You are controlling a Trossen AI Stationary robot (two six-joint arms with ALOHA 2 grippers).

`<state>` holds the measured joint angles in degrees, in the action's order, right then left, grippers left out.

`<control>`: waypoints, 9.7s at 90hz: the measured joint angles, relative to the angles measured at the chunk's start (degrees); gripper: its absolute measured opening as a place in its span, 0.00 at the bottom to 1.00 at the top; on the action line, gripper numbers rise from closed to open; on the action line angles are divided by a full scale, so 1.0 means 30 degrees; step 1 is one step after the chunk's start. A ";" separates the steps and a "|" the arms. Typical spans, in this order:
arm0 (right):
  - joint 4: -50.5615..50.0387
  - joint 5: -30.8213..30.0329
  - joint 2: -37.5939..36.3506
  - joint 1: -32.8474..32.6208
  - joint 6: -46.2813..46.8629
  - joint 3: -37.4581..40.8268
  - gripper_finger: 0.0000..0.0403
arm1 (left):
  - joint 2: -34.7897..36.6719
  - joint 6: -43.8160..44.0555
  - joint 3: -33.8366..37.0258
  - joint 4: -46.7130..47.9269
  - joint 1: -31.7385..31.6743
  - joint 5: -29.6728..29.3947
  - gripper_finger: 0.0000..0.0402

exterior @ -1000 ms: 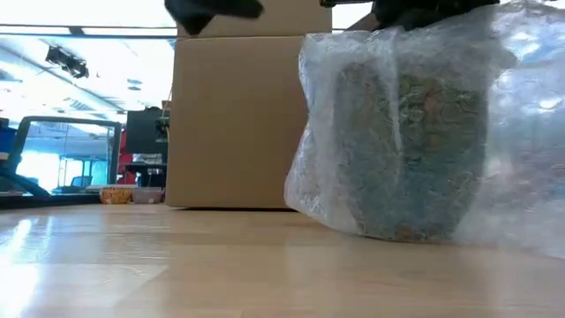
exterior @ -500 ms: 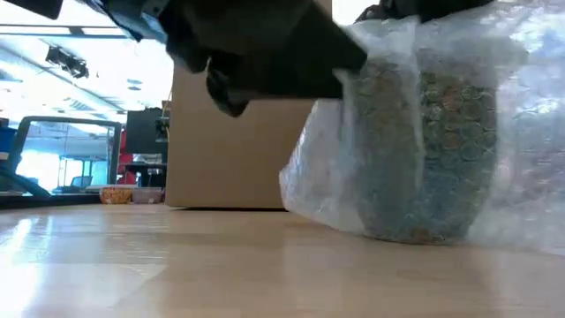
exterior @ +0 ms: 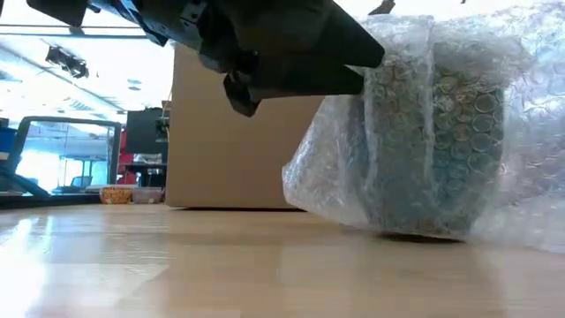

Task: Wrap mug
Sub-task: Wrap the brown cup with bubble wrap

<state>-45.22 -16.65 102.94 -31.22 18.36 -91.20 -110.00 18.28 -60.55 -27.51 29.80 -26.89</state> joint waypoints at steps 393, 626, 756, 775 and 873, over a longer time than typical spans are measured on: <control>-0.3134 0.2720 0.0046 0.2257 0.0177 0.1683 0.00 | 0.3555 0.0561 0.0029 0.8521 -0.0022 -0.1679 0.37; -0.2698 0.5548 -0.2799 0.1212 0.3345 0.4546 0.00 | 0.0255 -0.2483 0.0029 -0.0342 -0.3876 -0.1143 0.37; 0.6606 0.3988 -0.2915 0.3572 0.2516 0.9175 0.00 | 0.1268 -0.4594 0.0007 -0.0794 -0.3738 -0.1101 0.37; 0.2708 0.3575 -0.3199 0.3391 0.2296 0.6836 0.00 | 0.1224 -0.4927 0.0015 -0.0106 -0.3803 -0.1304 0.37; -0.0975 0.4572 -0.2296 0.2105 0.2850 0.5078 0.00 | 0.1217 -0.4316 0.0022 0.0132 -0.3810 -0.1090 0.37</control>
<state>-48.15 -2.93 96.05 -24.91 26.91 -75.96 -106.34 5.34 -60.49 -27.11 18.37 -30.16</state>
